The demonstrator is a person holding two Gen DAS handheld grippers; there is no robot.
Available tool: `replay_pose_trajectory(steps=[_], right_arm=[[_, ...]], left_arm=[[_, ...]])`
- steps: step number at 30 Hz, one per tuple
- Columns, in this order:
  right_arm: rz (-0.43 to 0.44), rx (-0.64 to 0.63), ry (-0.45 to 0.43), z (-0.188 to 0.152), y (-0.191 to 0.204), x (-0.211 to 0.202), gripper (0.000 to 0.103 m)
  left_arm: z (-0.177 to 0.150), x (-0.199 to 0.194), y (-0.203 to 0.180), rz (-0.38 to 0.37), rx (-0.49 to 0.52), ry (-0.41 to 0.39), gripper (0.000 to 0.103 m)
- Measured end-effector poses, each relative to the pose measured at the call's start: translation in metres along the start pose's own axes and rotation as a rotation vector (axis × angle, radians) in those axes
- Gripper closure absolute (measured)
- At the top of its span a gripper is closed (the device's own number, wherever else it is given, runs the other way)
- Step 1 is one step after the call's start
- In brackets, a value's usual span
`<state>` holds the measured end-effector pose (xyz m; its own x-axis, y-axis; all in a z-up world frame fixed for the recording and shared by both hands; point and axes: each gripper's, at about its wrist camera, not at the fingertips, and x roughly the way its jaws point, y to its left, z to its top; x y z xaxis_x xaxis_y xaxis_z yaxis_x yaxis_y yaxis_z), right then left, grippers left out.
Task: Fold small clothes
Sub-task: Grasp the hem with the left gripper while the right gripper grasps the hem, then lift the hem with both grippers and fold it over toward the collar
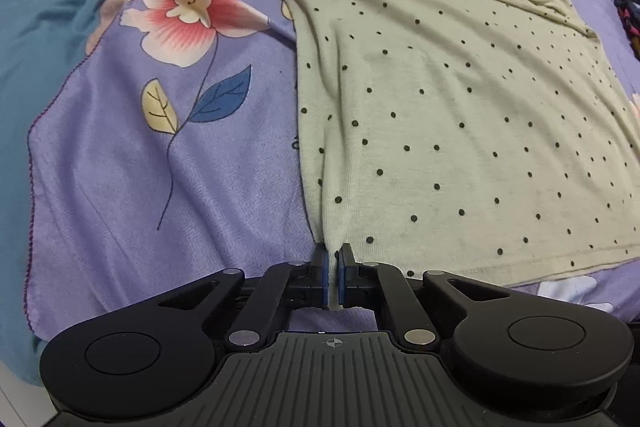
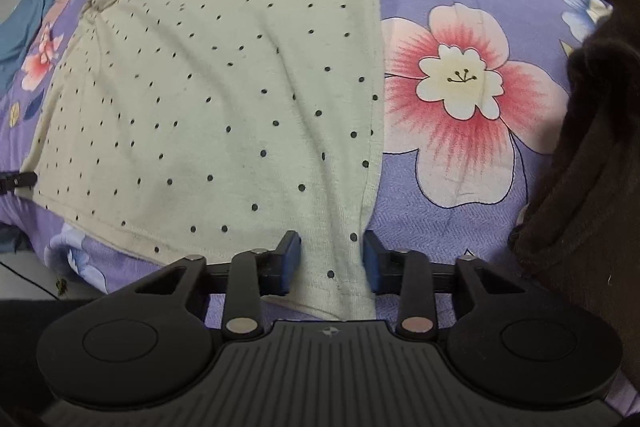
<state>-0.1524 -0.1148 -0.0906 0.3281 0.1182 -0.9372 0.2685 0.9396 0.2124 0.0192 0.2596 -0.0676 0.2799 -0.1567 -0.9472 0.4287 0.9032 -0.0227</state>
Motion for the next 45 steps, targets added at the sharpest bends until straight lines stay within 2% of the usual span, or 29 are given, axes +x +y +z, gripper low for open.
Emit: replay_pose_trajectory(steps=[1,3,6,8,11,13,16,19,22,25,30,35,37,40,42,45], right_arm=[[0.031,0.011,0.017,-0.001,-0.002,-0.001,0.097],[0.073,0.060,0.015,-0.001,-0.006,-0.006,0.097],[0.125,0.113,0.011,0.003,-0.016,-0.018,0.097],[0.155,0.152,0.022,0.009,-0.021,-0.021,0.097],[0.155,0.124,0.069,0.019,-0.019,-0.018,0.097],[0.137,0.083,0.114,0.016,-0.011,-0.013,0.098],[0.145,0.099,0.160,0.011,-0.015,-0.010,0.098],[0.140,0.135,0.171,0.019,-0.020,-0.012,0.098],[0.161,0.178,0.163,0.045,-0.027,-0.016,0.098],[0.223,0.211,0.118,0.091,-0.034,-0.020,0.098],[0.265,0.260,-0.004,0.195,-0.053,-0.011,0.098],[0.242,0.340,-0.090,0.300,-0.075,0.011,0.098],[0.218,0.354,-0.105,0.333,-0.078,0.021,0.098],[0.188,0.389,-0.117,0.368,-0.082,0.036,0.098],[0.178,0.412,-0.120,0.385,-0.083,0.048,0.098],[0.142,0.437,-0.107,0.404,-0.082,0.070,0.098]], left_arm=[[0.000,-0.004,0.003,-0.006,-0.011,0.001,0.068],[0.001,-0.016,0.011,-0.022,-0.041,-0.009,0.074],[0.007,-0.029,0.018,-0.041,-0.067,-0.020,0.074],[0.010,-0.031,0.017,-0.048,-0.043,-0.001,0.074],[0.007,-0.022,0.011,-0.026,0.038,0.043,0.075],[0.003,-0.018,0.014,-0.039,0.001,0.072,0.076],[0.002,-0.018,0.014,-0.036,0.006,0.087,0.077],[0.020,-0.020,0.014,-0.039,-0.021,0.097,0.075],[0.064,-0.026,0.029,-0.056,-0.060,0.030,0.075],[0.126,-0.022,0.043,-0.061,-0.058,-0.065,0.075],[0.240,0.009,0.053,-0.062,-0.044,-0.187,0.075],[0.337,0.041,0.041,-0.041,-0.003,-0.244,0.075],[0.366,0.051,0.038,-0.039,-0.002,-0.248,0.075],[0.395,0.076,0.038,-0.024,-0.007,-0.212,0.075],[0.404,0.095,0.039,-0.007,-0.002,-0.183,0.075],[0.411,0.117,0.050,-0.008,-0.077,-0.143,0.069]])
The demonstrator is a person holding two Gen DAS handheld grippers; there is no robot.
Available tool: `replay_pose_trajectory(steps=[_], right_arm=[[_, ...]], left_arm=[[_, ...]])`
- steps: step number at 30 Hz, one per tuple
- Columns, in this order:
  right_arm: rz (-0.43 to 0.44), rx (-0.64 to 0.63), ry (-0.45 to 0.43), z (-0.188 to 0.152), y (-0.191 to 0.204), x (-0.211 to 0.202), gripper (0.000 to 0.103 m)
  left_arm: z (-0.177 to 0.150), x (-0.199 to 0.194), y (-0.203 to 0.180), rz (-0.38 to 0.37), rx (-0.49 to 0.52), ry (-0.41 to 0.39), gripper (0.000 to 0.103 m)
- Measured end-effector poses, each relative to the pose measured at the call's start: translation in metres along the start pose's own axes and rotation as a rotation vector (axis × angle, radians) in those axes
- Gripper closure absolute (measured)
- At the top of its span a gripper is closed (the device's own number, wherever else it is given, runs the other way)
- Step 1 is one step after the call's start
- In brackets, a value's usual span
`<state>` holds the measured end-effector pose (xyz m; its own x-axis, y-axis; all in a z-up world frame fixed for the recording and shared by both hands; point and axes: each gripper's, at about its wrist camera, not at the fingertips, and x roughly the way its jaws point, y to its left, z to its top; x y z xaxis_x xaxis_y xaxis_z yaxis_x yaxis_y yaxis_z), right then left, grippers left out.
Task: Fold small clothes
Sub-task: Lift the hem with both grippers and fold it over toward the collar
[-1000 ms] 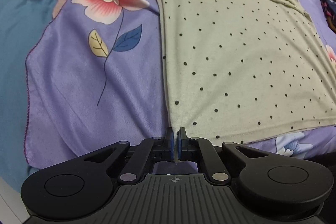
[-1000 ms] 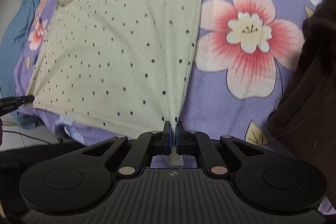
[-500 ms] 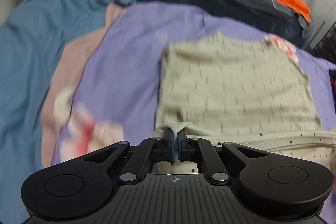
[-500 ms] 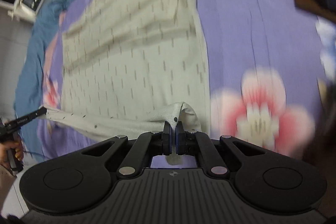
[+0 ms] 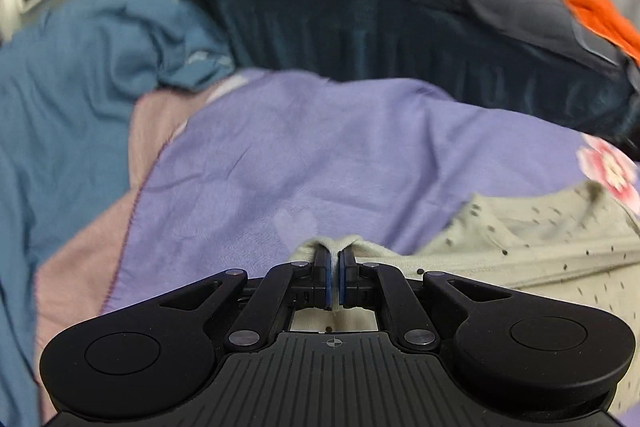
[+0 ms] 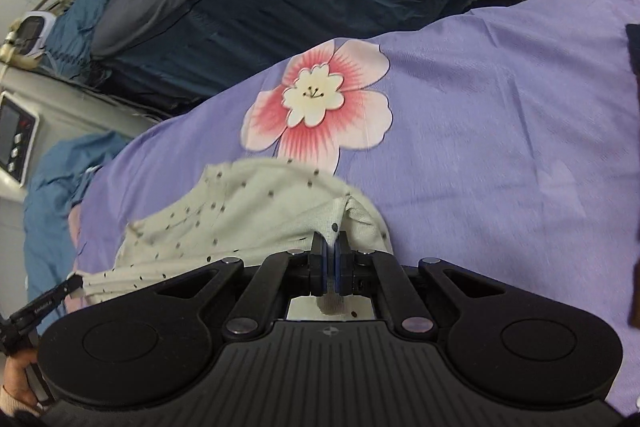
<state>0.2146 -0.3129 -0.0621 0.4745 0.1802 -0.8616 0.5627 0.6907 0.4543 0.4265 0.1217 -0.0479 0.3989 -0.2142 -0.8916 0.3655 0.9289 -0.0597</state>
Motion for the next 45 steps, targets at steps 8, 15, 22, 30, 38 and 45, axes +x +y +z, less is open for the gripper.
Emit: replay_pose_trajectory(steps=[8,15,22,30,38,45], right_arm=[[-0.128,0.028,-0.223,0.006,0.001,0.010,0.064],[-0.125,-0.455,-0.330,-0.060,0.045,-0.017,0.062],[-0.144,-0.618,-0.183,-0.096,0.069,0.045,0.069],[-0.255,-0.395,-0.253,-0.022,0.069,0.073,0.066],[-0.281,-0.274,-0.322,-0.017,0.042,0.044,0.046],[-0.249,-0.262,-0.281,-0.055,0.031,0.028,0.043]], left_arm=[[-0.002,-0.002,0.016,0.176,-0.057,-0.076,0.000],[-0.061,-0.051,-0.033,0.141,0.215,-0.304,0.000],[-0.065,0.005,-0.079,0.222,0.319,-0.204,0.000],[-0.016,0.042,-0.064,0.459,0.285,-0.188,0.000],[-0.021,0.032,-0.048,0.409,0.251,-0.171,0.000],[-0.028,0.025,-0.055,0.358,0.245,-0.165,0.000]])
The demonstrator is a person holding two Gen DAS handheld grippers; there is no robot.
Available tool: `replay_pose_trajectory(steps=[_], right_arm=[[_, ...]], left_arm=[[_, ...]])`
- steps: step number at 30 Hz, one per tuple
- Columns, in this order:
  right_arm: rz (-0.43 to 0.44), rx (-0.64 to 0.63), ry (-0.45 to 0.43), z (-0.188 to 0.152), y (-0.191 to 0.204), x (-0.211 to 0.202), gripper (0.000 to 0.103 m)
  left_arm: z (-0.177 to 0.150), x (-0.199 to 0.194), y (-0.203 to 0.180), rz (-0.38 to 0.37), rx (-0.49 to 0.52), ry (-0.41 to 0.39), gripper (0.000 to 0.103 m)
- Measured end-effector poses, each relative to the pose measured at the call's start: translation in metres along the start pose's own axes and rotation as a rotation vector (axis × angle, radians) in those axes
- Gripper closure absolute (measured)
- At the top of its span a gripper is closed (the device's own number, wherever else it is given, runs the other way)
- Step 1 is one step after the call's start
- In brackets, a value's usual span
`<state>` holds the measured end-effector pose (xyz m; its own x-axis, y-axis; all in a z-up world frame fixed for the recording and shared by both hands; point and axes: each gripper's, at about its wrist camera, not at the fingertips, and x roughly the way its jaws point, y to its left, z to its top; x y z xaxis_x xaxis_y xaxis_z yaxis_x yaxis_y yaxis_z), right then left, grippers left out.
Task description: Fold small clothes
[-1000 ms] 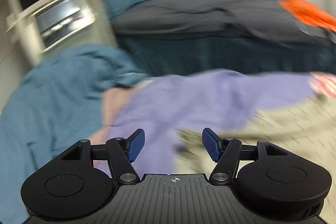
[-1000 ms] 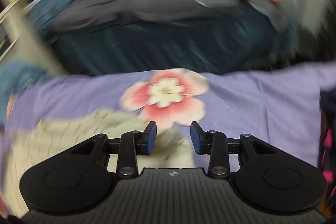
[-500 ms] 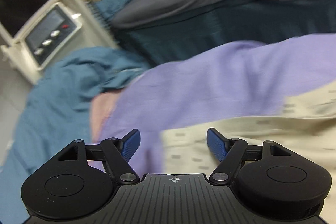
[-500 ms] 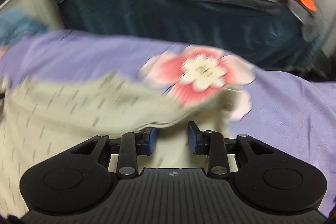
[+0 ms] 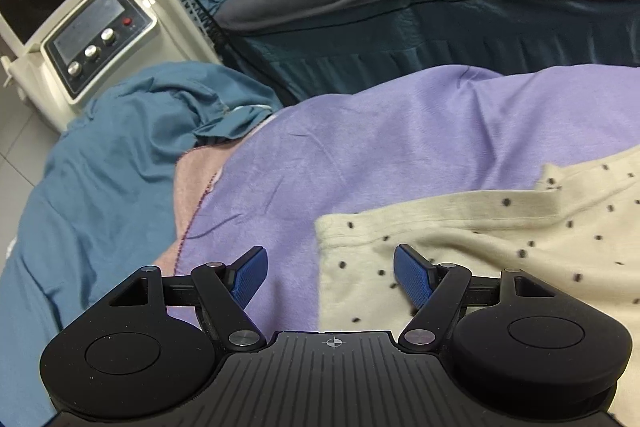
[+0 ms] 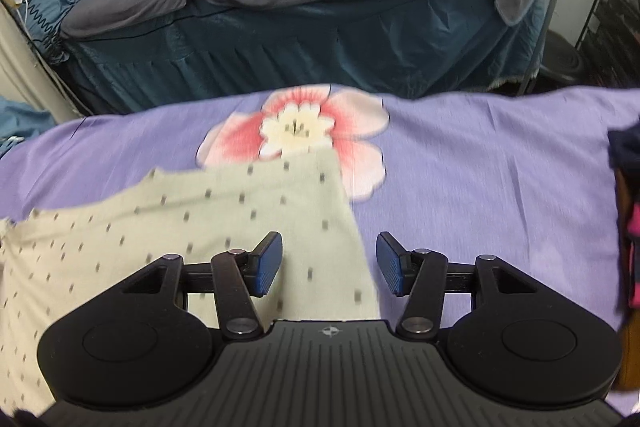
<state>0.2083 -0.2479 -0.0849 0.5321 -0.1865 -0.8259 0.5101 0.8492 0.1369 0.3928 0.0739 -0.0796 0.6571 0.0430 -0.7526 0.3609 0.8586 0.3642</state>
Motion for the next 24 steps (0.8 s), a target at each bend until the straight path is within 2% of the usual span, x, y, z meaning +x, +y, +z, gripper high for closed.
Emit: replay_pose_trajectory(steps=[1,5,8,10,15,20,24], right_arm=[[0.010,0.003,0.002,-0.005,0.000,-0.005,0.039],[0.033,-0.006,0.011,-0.028,0.001,-0.023,0.037],[0.032,0.019,0.022,-0.039,-0.009,-0.032,0.035],[0.053,0.068,0.037,-0.045,-0.024,-0.038,0.035],[0.064,0.152,0.059,-0.056,-0.069,-0.052,0.034],[0.116,0.182,0.106,-0.078,-0.104,-0.070,0.031],[0.157,0.180,0.134,-0.102,-0.119,-0.083,0.027]], left_arm=[[0.000,-0.003,-0.001,-0.004,0.002,-0.003,0.000],[-0.002,-0.026,-0.008,-0.033,0.009,-0.041,0.000],[-0.018,-0.066,-0.025,-0.129,0.038,-0.128,0.000],[-0.038,-0.095,-0.049,-0.223,0.113,-0.161,0.000],[-0.110,-0.168,-0.141,-0.396,0.423,-0.214,0.000],[-0.157,-0.205,-0.226,-0.442,0.667,-0.249,0.000],[-0.165,-0.208,-0.273,-0.347,0.821,-0.349,0.000]])
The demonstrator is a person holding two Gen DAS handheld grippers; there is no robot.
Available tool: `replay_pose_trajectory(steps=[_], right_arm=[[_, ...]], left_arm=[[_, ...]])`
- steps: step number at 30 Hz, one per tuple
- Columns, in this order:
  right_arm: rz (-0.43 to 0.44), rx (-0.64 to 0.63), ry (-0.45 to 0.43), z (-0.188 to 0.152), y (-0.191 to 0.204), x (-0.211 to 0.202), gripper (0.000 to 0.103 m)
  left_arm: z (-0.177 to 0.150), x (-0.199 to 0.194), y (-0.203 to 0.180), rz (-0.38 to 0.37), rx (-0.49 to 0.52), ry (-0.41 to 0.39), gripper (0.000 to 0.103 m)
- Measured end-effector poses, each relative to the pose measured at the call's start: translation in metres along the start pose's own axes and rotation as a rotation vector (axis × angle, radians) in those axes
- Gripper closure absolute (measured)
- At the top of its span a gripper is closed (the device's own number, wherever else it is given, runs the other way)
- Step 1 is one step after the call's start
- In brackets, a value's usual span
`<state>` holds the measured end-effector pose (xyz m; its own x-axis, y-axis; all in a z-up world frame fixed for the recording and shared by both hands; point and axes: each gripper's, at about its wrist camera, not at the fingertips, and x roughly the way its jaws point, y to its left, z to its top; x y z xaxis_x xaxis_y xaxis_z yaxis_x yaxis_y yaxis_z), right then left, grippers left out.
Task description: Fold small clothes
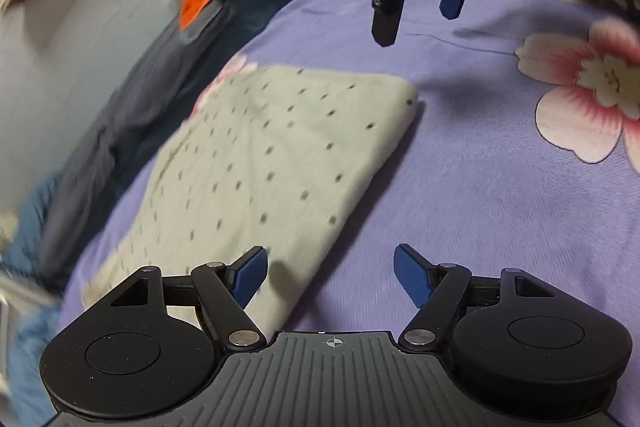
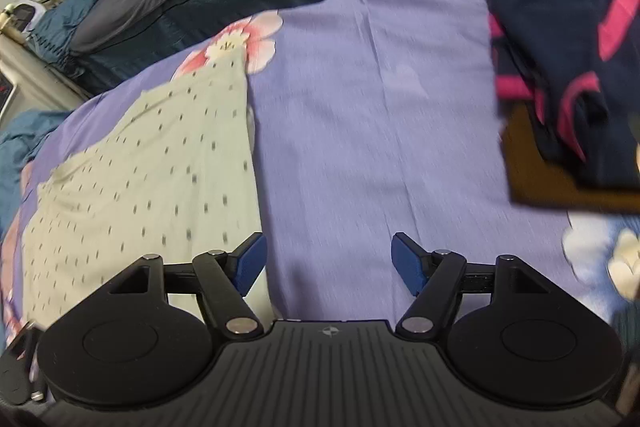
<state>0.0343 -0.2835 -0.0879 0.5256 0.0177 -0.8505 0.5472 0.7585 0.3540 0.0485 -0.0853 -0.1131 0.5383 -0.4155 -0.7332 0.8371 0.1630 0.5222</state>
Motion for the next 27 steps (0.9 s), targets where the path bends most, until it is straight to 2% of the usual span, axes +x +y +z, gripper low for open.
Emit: replay_pose_trajectory(steps=[3,6,9,11,15,18,19,21,25,27], right_arm=[[0.030,0.023,0.007,-0.017,-0.011,-0.008,0.026],[0.054,0.029,-0.011,-0.029,-0.017,-0.015,0.025],[0.059,0.009,-0.039,-0.034,-0.020,-0.021,0.024],[0.061,-0.002,-0.055,-0.032,-0.020,-0.021,0.023],[0.063,-0.014,-0.065,-0.020,-0.022,-0.019,0.022],[0.072,-0.008,-0.056,-0.007,-0.022,-0.013,0.021],[0.079,0.005,-0.048,-0.001,-0.023,-0.010,0.021],[0.097,0.045,-0.031,0.009,-0.026,-0.003,0.020],[0.152,0.149,0.003,0.028,-0.032,0.007,0.020],[0.193,0.228,0.017,0.037,-0.039,0.011,0.018]], left_arm=[[0.017,0.014,-0.017,0.108,0.142,-0.021,0.000],[0.034,0.032,-0.024,0.176,0.234,-0.017,0.000],[0.054,0.047,-0.023,0.197,0.240,-0.008,0.000],[0.065,0.054,-0.023,0.182,0.241,-0.004,0.000],[0.077,0.065,-0.021,0.137,0.210,0.033,0.026],[0.081,0.066,-0.014,0.085,0.138,0.056,0.049],[0.082,0.065,-0.009,0.064,0.098,0.057,0.050],[0.083,0.059,0.010,0.010,-0.036,0.067,0.061],[0.075,0.052,0.061,-0.111,-0.404,0.091,0.065],[0.068,0.048,0.081,-0.133,-0.545,0.089,0.065]])
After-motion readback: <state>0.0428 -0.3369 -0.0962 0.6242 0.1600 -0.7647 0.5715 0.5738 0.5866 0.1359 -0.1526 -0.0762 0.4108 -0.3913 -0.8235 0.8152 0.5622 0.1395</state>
